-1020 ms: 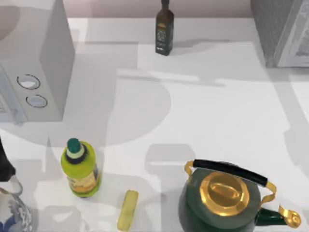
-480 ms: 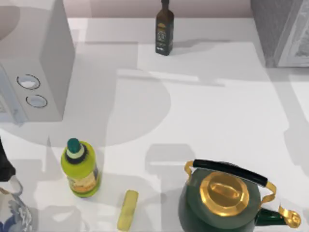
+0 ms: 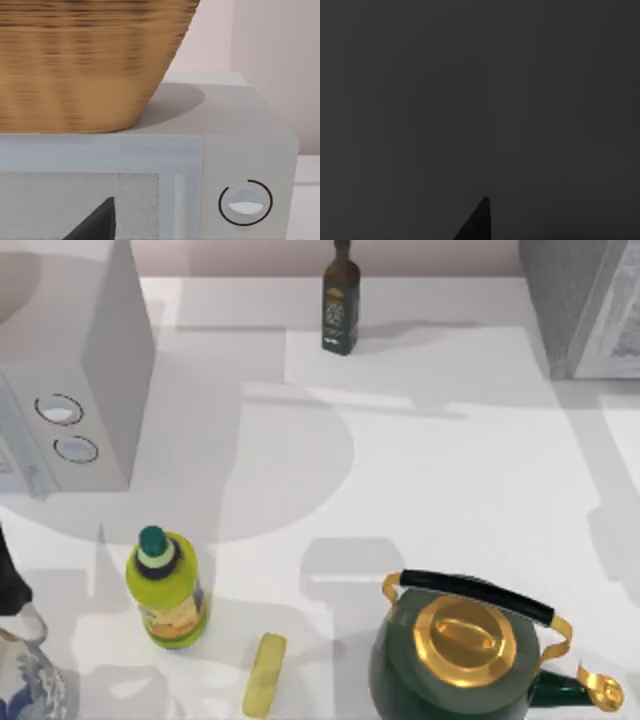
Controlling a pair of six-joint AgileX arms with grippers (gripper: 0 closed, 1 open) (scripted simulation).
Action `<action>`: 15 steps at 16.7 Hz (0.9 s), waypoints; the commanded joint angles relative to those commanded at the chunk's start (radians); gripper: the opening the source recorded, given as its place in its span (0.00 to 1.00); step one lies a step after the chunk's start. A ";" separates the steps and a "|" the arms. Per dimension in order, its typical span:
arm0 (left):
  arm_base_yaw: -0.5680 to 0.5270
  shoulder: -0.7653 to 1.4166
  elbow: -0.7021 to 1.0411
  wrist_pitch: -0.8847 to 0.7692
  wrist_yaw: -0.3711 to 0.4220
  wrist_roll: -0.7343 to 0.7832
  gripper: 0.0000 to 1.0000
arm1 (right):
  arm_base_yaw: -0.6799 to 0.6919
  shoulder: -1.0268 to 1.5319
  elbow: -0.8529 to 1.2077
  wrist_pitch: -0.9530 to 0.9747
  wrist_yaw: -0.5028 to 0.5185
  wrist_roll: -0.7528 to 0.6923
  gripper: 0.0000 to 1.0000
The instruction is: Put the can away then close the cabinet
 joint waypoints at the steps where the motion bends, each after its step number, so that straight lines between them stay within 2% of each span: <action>1: 0.000 0.000 0.000 0.000 0.000 0.000 1.00 | 0.000 0.000 0.000 0.000 0.000 0.000 0.98; 11: 0.000 0.000 0.000 0.000 0.000 0.000 1.00 | 0.002 0.000 0.000 0.000 0.000 0.000 1.00; 15: 0.000 0.000 0.000 0.000 0.000 0.000 1.00 | 0.008 -0.085 -0.098 0.038 -0.027 -0.020 1.00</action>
